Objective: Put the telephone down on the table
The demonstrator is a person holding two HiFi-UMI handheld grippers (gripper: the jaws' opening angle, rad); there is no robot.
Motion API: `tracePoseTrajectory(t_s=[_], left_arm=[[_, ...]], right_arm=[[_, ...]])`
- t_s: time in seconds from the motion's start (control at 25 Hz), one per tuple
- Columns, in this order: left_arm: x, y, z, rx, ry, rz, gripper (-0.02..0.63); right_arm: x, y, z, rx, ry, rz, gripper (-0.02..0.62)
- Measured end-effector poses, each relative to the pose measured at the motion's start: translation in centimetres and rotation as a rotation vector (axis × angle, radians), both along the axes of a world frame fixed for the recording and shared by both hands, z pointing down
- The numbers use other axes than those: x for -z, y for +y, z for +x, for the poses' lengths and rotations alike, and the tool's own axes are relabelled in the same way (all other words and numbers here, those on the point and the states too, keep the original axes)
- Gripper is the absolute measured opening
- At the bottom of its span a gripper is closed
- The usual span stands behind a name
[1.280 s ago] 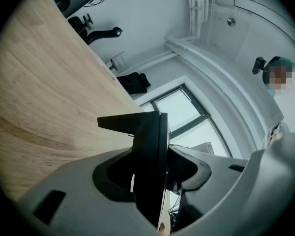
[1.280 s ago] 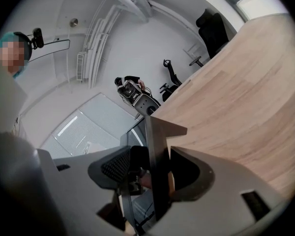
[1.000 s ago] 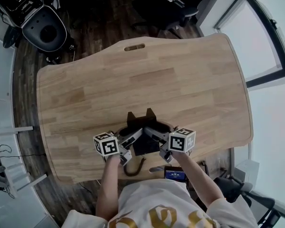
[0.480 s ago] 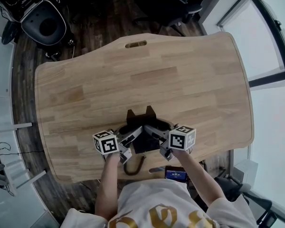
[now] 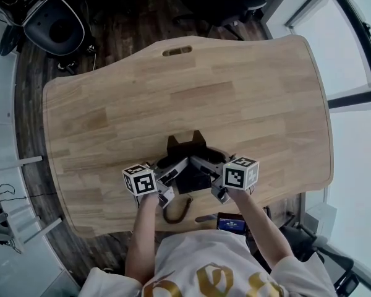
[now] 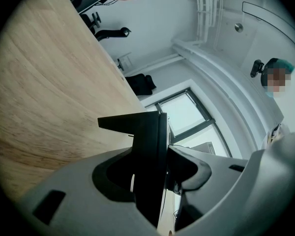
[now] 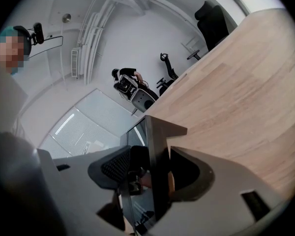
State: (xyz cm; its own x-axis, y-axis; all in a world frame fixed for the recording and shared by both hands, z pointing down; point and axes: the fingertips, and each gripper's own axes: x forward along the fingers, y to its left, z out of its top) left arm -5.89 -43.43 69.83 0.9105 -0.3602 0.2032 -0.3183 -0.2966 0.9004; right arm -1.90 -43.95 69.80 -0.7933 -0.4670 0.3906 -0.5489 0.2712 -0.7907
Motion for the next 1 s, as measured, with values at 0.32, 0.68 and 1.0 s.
tracePoseTrajectory(t_s=[0.32,0.68,1.0], left_arm=[[-0.3,-0.4,0.1,0.010,0.004,-0.013,0.196],[-1.4,-0.3,-0.9,0.101,-0.102,-0.064,0.288],[-0.8,0.0,-1.5,0.160,-0.227,-0.074,0.308]], right_arm=[[-0.3,-0.3,0.1,0.000,0.002,-0.003,0.244],[-0.1,-0.2,0.3,-0.023,0.094,0.055,0.244],[1.4,-0.3,2.5,-0.169,0.149,0.072,0.244]])
